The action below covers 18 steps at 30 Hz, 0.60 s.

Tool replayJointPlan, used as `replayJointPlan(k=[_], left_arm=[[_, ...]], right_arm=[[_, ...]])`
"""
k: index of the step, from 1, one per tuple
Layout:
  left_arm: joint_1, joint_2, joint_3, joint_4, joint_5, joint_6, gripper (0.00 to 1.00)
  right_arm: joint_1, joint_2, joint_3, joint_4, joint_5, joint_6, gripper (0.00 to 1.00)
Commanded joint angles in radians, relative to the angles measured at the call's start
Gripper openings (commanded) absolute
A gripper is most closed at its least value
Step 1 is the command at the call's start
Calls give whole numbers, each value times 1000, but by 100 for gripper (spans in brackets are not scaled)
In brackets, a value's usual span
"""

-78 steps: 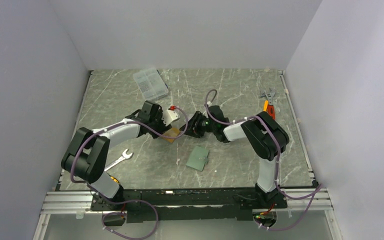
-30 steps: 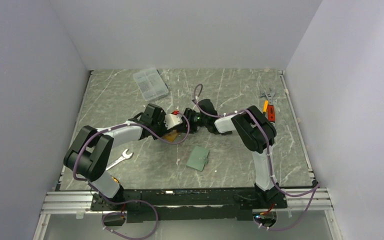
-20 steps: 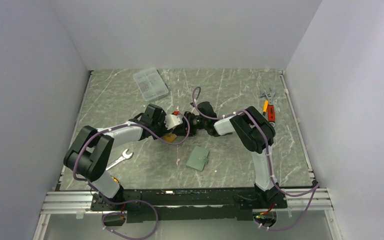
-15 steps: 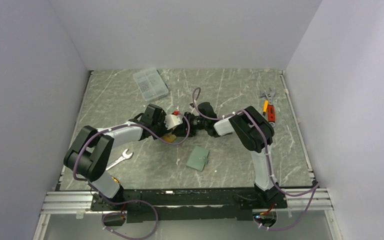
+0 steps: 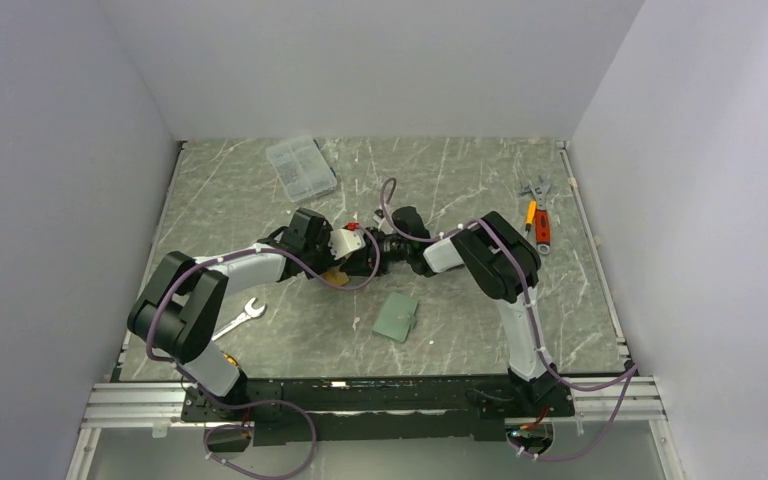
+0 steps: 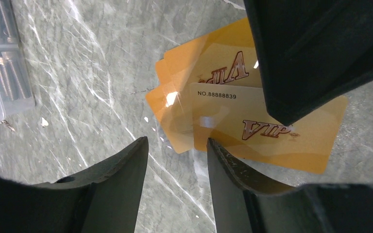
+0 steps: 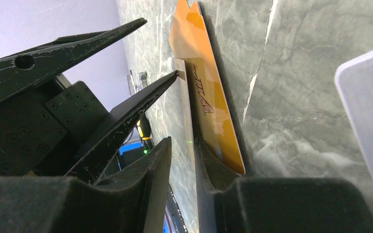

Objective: Put the credit cards into the card holder
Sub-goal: Pick up the credit card from the center of the board.

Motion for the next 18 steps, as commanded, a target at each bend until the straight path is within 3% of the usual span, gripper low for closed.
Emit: replayJointPlan(k=[1,14,18], left_arm=[[-9,5,-12,-20,16,-18,54],[-12,-10,23,-62,42,-50,53],[-3,-69,66,-116,43,-63,57]], right_arm=[[16,7,40,-12,21,-22,25],[38,9,61,-25,65,9,0],[35,-27,54,-52,70,-5,0]])
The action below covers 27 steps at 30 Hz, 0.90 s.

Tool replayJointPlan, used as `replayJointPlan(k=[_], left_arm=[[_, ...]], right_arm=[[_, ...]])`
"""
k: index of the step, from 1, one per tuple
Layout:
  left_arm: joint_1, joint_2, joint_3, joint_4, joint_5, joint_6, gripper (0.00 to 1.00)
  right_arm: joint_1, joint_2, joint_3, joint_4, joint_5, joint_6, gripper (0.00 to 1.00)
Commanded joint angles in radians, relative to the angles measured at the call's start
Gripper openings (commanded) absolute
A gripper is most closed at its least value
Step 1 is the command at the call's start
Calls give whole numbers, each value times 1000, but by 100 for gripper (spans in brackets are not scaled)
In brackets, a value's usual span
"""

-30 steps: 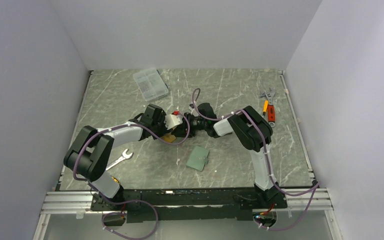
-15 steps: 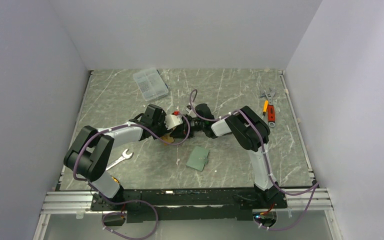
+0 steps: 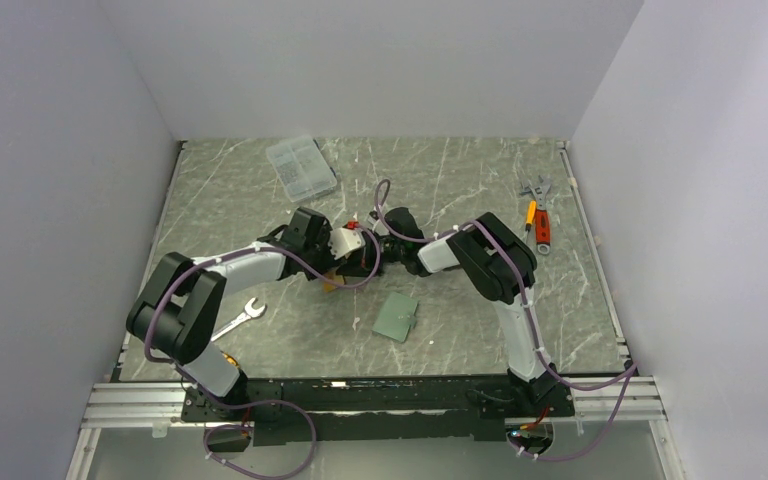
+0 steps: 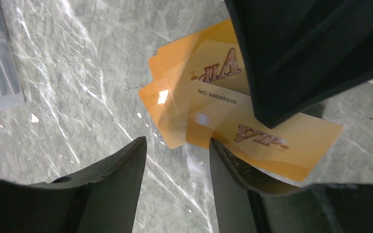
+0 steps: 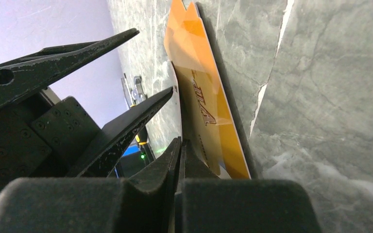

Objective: Put the credit cards into the card holder
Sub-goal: Pick up the credit card from the center of the board, then open the card holder at the center of the board.

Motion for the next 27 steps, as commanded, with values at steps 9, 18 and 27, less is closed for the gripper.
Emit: replayJointPlan(k=[9,18,27], left_arm=[[76,-235,208,-312,135,-108,71],[94,-359,177,-374,173,-135,71],[94,-426,164,-399,227,-174,69]], right_arm=[[-5,-219,-14,-155,36,-102,0],[14,-562,-161,-568,223,-269,0],[43,-812,-77,-1211,795,-436,0]])
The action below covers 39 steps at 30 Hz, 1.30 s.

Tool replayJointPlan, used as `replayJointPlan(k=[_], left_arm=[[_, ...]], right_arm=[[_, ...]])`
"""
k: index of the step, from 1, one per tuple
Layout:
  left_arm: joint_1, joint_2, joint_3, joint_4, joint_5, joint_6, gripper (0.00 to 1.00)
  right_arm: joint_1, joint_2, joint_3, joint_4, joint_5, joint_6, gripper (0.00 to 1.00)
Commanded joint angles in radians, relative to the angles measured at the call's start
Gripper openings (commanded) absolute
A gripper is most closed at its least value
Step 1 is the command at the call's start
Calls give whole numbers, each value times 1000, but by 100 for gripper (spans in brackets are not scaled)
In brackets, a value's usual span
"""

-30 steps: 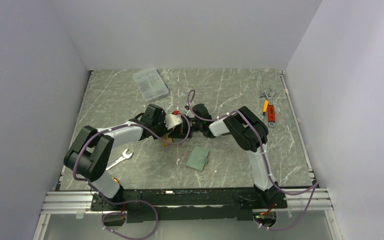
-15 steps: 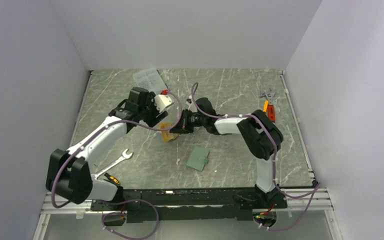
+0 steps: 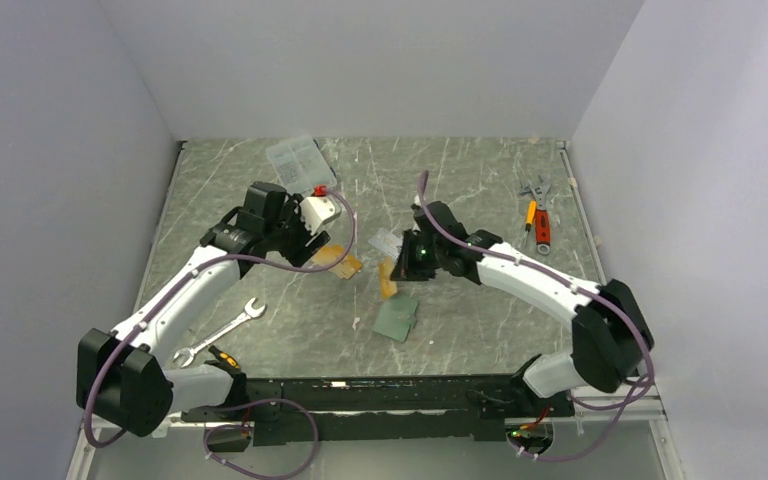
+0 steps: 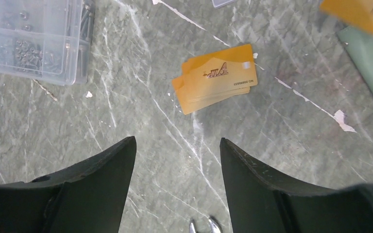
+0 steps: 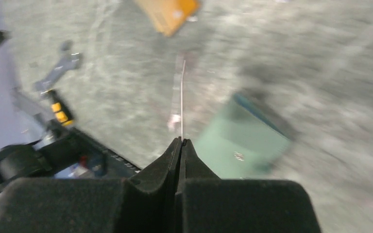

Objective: Put the credit cards into the card holder
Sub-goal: Open the card holder at the center of the board.

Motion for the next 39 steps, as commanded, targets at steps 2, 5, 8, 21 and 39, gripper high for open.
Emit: replayJointPlan(k=[2,5,8,21,39], left_arm=[[3,-66,-7,-11,52,-35,69],[3,-79,-16,-13,58,-40,68],[3,-88,-19,-20,57,-35,67],[3,-85,-28,-27,66,-29,66],[4,-87,-26,-31,65,-23,65]], right_arm=[[-1,-80,73,-432,400,-118,0],[0,-70,71,-477,455,-130,0],[2,-68,52,-465,473,-134,0],[29,40,20,-403,478,-167,0],[43,97,1,-369,492,-163,9]])
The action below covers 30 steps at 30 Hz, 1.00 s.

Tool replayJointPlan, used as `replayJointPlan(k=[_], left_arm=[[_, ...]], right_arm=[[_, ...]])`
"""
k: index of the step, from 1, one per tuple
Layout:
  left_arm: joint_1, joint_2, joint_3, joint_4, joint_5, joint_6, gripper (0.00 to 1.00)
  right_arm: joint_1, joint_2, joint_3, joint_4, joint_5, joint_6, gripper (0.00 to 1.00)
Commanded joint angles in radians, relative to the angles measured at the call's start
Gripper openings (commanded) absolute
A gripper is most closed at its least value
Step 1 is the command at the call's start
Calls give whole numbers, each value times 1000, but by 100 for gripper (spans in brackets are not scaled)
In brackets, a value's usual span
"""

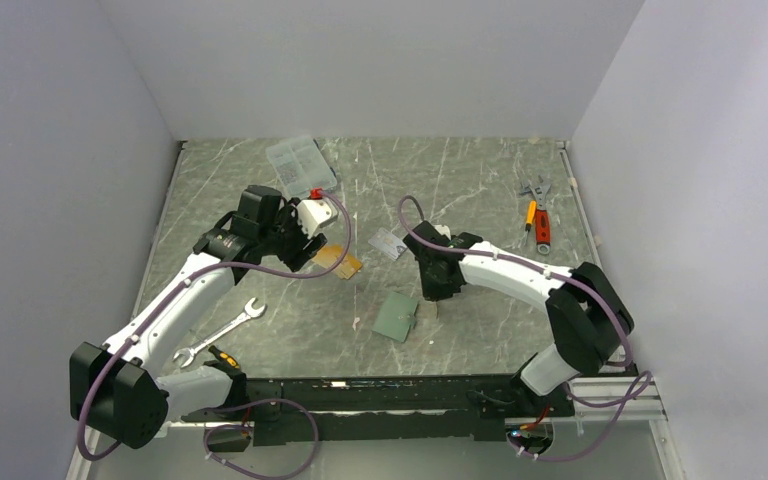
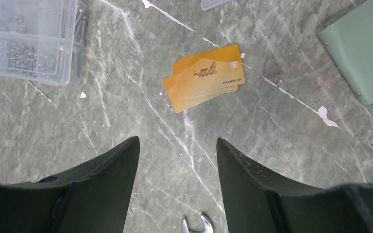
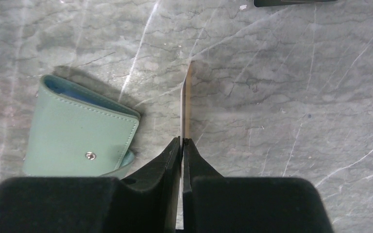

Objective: Put the credit cards into the card holder
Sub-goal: Open the card holder at the center of the board.

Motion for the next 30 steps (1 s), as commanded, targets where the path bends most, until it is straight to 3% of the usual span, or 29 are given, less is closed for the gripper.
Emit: replayJointPlan(k=[1,5,9,14,18,21,30], left_arm=[[3,-21,-6,-3,25,-4,65],[3,-24,-4,-6,28,-9,65],[3,-25,-3,-6,31,-12,65],[3,-31,-6,-4,47,-21,65],[1,-24,-5,-22,95,-28,65],[2,-11,8,-50,95,-35,65],[16,-13,-9,-68,66,-63,65]], right_arm=[[0,24,-1,12,39,-5,9],[0,25,10,-7,63,-7,8],[0,6,11,1,70,-1,0],[3,-31,28,-17,87,13,0],[9,-134,28,-5,16,67,0],[82,-159,45,0,-12,133,0],[291,-31,162,-18,31,249,0]])
